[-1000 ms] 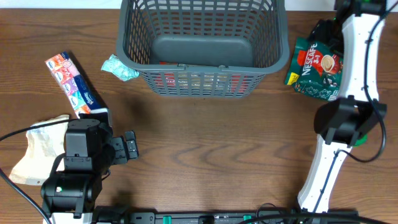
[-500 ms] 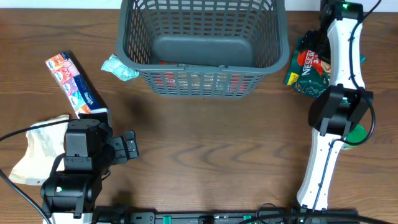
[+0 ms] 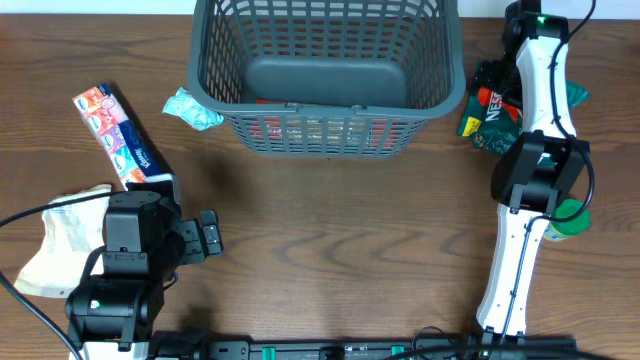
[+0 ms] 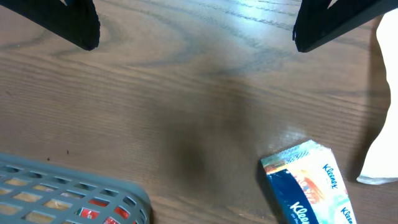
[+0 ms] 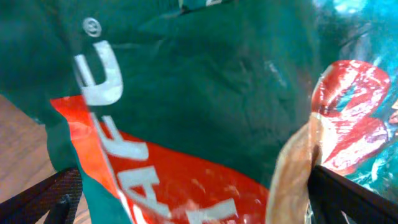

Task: Pack container
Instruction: 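Move the right gripper to the green Nescafe pouch and grasp it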

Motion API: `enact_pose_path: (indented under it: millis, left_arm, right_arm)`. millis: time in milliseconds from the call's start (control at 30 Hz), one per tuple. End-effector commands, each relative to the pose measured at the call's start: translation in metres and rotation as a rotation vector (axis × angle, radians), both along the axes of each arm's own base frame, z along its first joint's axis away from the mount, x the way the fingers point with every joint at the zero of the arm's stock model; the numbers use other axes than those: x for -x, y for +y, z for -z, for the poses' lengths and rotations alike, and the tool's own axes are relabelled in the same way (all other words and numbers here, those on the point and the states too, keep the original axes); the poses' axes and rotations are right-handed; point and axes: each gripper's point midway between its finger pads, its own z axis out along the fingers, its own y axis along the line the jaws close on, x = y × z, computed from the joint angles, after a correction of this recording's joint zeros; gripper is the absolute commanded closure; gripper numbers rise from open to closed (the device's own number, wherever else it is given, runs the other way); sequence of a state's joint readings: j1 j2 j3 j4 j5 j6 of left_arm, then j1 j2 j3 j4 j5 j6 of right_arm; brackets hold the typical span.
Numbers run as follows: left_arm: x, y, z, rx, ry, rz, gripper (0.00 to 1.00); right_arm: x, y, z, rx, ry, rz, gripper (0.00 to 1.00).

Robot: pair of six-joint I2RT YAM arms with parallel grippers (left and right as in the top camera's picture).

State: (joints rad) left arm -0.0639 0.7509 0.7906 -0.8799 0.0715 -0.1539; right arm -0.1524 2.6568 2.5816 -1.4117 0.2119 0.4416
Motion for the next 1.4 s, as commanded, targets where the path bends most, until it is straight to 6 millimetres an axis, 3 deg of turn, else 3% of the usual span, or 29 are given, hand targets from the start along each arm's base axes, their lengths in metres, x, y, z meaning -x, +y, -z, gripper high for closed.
enact_pose_path:
  millis: [0,167,233,333,400,467,533,1000,1167,1367]
  left_arm:
    - [-0.002,0.0,-0.008,-0.004,-0.02,-0.001,0.02]
    - [-0.002,0.0,-0.008,-0.004,-0.02,-0.001,0.01]
    - [-0.002,0.0,-0.008,-0.004,-0.02,-0.001,0.02]
    - [-0.002,0.0,-0.008,-0.004,-0.02,-0.001,0.01]
    - [-0.002,0.0,-0.008,-0.004,-0.02,-0.001,0.02]
    - [-0.002,0.0,-0.008,-0.004,-0.02,-0.001,0.01]
    - [-0.002,0.0,-0.008,-0.004,-0.02,-0.001,0.02]
    - [-0.002,0.0,-0.008,-0.004,-0.02,-0.001,0.01]
    - [-0.002,0.0,-0.008,-0.004,-0.02,-0.001,0.01]
    - [-0.002,0.0,-0.008,-0.004,-0.02,-0.001,0.02]
  right_arm:
    - [0.005,0.007,0.036,-0.063,0.061,-0.024,0.01]
    - [0.012,0.01,0.053,-0.083,0.104,-0.026,0.01]
    - [0.013,0.01,0.054,-0.084,0.106,-0.027,0.09]
    - [0.013,0.01,0.054,-0.084,0.107,-0.027,0.43]
    - [0.014,0.01,0.054,-0.085,0.11,-0.029,0.58]
    - [0.014,0.011,0.054,-0.088,0.113,-0.034,0.83]
    - [0.015,0.011,0.054,-0.089,0.115,-0.034,0.98]
    - [0.018,0.014,0.047,-0.097,0.126,-0.047,0.99]
    - [0.013,0.014,0.02,-0.095,0.074,-0.056,0.99]
    - [0.008,0.014,-0.039,-0.075,-0.031,-0.061,0.99]
